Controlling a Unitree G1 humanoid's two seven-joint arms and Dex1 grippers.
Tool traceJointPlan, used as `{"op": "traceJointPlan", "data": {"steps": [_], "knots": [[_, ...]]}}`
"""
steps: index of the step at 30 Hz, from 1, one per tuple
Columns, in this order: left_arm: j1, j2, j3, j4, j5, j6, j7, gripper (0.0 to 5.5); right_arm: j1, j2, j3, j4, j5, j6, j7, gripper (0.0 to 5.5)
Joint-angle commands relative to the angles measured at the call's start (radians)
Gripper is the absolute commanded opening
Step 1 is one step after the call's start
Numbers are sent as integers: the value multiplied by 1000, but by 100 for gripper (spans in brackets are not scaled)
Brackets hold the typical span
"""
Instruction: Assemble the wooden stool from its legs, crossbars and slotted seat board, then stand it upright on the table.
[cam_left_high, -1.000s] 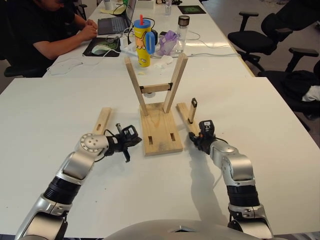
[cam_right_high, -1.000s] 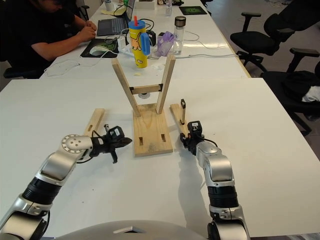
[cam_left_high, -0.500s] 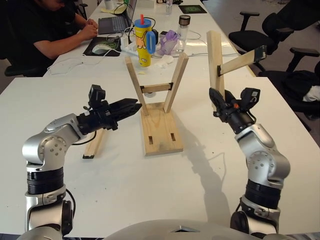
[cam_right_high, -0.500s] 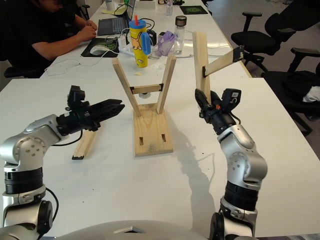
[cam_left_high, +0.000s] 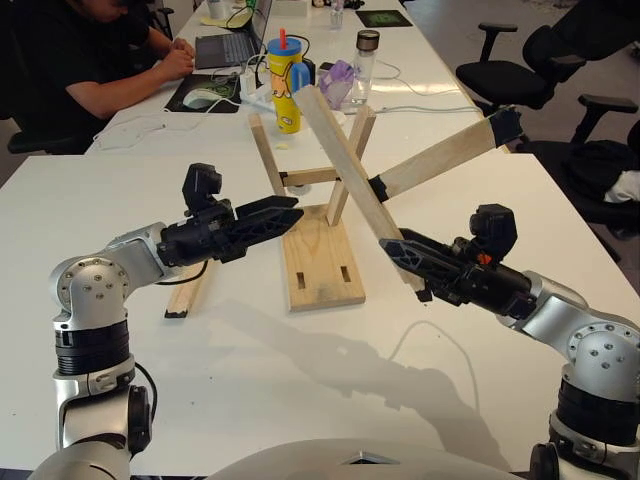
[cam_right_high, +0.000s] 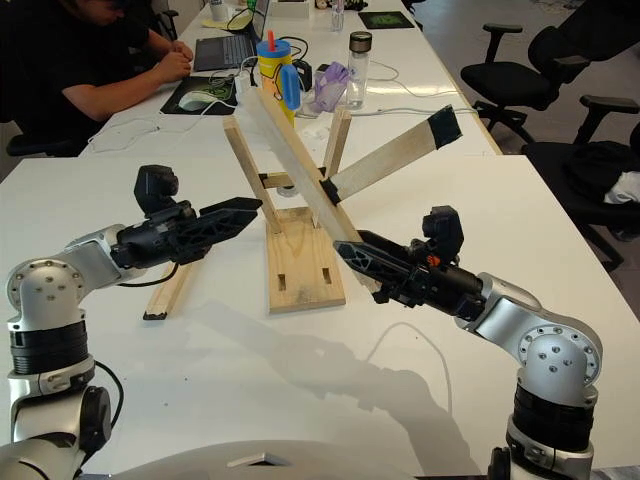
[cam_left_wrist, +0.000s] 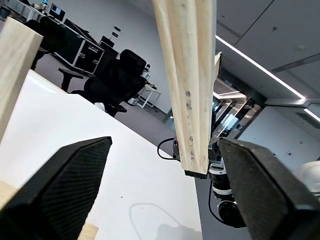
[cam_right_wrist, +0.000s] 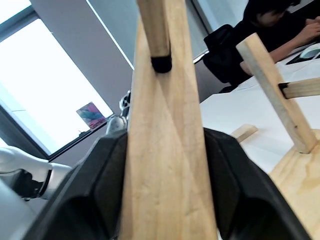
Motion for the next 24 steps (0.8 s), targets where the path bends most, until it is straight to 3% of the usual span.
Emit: {"op": "traceJointPlan", "data": {"steps": [1, 11, 24], "knots": [[-39, -5, 6, 1, -57, 20, 26, 390, 1, -45, 41, -2, 33, 7, 27, 207], [-47, 3, -4, -43, -149, 14, 56, 390, 50, -69, 123, -24, 43, -8, 59, 207], [-30, 45, -36, -56, -163, 27, 34, 207, 46, -87, 142, -1, 78, -26, 56, 207]]}}
